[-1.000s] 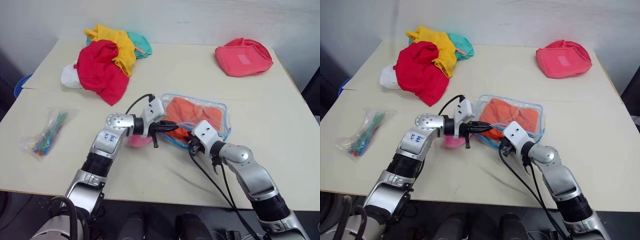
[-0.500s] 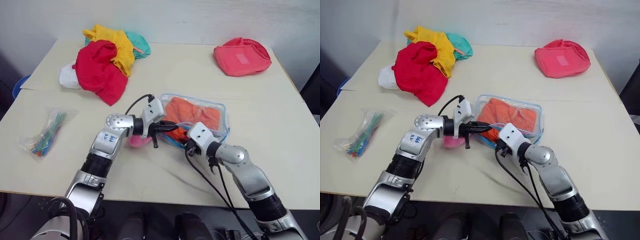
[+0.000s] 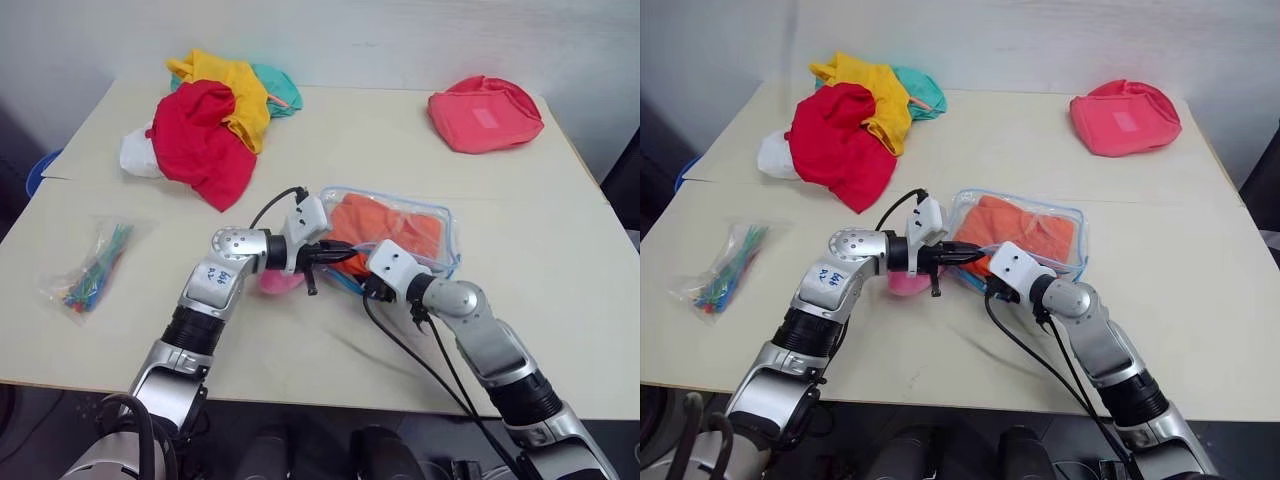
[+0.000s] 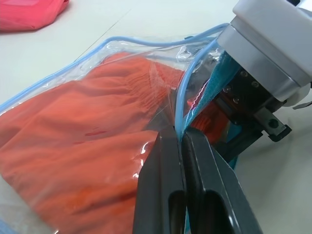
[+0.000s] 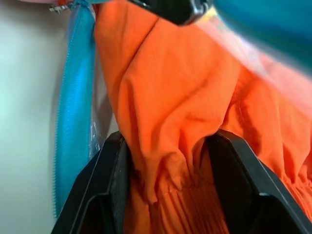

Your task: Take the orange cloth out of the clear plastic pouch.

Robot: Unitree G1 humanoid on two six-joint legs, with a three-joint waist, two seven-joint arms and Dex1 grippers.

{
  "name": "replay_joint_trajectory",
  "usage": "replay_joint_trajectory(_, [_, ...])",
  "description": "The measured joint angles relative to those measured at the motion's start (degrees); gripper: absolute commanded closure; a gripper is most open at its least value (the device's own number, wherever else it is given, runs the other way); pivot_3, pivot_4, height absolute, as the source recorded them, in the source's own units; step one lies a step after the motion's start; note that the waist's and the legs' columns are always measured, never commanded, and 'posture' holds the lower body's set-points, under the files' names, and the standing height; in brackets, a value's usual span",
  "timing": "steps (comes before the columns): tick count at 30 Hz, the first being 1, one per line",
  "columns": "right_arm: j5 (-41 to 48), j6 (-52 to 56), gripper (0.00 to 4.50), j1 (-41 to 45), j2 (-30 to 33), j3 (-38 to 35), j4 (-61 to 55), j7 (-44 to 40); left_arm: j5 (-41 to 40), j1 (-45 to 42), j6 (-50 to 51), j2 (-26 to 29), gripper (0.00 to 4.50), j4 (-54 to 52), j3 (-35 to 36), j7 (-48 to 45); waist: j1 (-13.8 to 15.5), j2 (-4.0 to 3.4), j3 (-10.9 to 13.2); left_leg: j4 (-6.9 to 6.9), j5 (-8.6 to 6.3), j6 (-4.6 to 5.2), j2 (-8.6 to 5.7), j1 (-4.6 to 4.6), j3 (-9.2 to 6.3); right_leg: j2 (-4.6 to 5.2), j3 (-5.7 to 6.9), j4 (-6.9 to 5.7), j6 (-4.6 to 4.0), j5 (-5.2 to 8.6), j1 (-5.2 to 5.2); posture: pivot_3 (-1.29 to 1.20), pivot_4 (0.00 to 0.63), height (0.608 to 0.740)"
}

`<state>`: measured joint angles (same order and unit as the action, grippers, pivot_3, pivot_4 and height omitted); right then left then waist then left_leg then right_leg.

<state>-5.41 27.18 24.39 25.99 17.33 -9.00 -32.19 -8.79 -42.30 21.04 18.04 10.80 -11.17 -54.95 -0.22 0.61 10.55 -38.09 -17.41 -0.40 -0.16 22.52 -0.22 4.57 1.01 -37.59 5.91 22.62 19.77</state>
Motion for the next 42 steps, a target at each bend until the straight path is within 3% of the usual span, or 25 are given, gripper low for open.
replay_joint_trajectory(6, [-1.46, -0.59, 4.48, 1.85, -1.13, 0.1, 3.46, 1.61, 0.0, -0.01, 0.0, -0.29, 4.5, 0.03, 0.0, 0.32, -0.03, 0.0, 0.0, -0.03, 0.0, 0.0, 0.01, -0.02, 0.01, 0.01, 0.0, -0.01, 0.0, 0.0, -0.02, 0.0, 0.15, 0.74])
replay_joint_trajectory(11, [-0.64, -2.71, 4.48, 1.81, -1.05, -1.07, 4.52, 0.51, -0.12, -0.01, 0.19, -0.47, 4.5, 0.03, 0.01, 0.65, -0.01, 0.0, 0.0, -0.03, 0.0, 0.0, -0.01, -0.02, 0.01, 0.02, 0.0, -0.01, 0.0, 0.0, -0.03, 0.0, 0.15, 0.74])
replay_joint_trajectory(15, [8.62, 0.45, 4.48, 0.0, -0.14, -6.52, 0.4, -6.64, -0.83, 0.02, 2.41, -0.75, 4.5, -0.02, 0.42, 1.99, 0.03, 0.0, 0.0, -0.02, 0.0, 0.01, -0.01, 0.01, 0.0, 0.01, 0.01, 0.0, 0.0, 0.0, -0.02, 0.0, 0.15, 0.74])
replay_joint_trajectory(21, [19.93, 2.12, 4.48, -1.14, 8.38, -12.16, -4.94, -19.88, -2.13, 0.37, 6.28, -0.94, 4.5, -1.68, 1.26, 4.02, 0.09, 0.0, 0.0, 0.0, 0.0, 0.01, 0.01, 0.02, -0.02, 0.0, 0.02, 0.08, 0.0, 0.0, -0.06, 0.0, 0.15, 0.74])
replay_joint_trajectory(26, [29.78, 3.41, 4.48, -7.6, 14.22, -14.22, -9.59, -30.75, -2.66, 2.08, 9.59, -0.2, 4.5, -3.15, 1.99, 5.83, 0.18, 0.01, 0.0, 0.02, -0.02, 0.03, 0.02, 0.02, -0.02, 0.01, 0.02, 0.16, 0.0, 0.0, -0.1, 0.0, 0.15, 0.74])
replay_joint_trajectory(32, [38.32, 8.85, 4.48, -16.68, 18.47, -18.97, -16.59, -32.76, -3.36, 2.1, 11.1, 0.47, 4.5, -3.59, 2.25, 6.91, 0.36, 0.01, 0.0, -0.01, -0.02, 0.03, 0.02, 0.02, -0.06, 0.01, 0.02, 0.25, 0.0, 0.0, -0.19, 0.0, 0.15, 0.74])
replay_joint_trajectory(37, [47.41, 14.48, 4.48, -25.92, 22.5, -30.83, -23.45, -31.4, -3.76, 2.06, 11.21, 1.1, 4.5, -3.59, 2.3, 7.27, 0.63, 0.01, 0.01, -0.01, -0.02, 0.05, 0.03, 0.01, -0.06, -0.01, 0.03, 0.38, 0.0, 0.0, -0.29, 0.0, 0.15, 0.74])
replay_joint_trajectory(42, [61.55, 20.96, 4.48, -28.62, 22.77, -43.82, -25.64, -26.2, -4.13, 2.05, 11.08, 1.46, 4.5, -3.5, 2.39, 7.33, 0.58, 0.02, 0.01, -0.01, -0.02, 0.05, 0.04, 0.01, -0.05, -0.02, 0.04, 0.37, 0.0, 0.0, -0.29, 0.0, 0.15, 0.74])
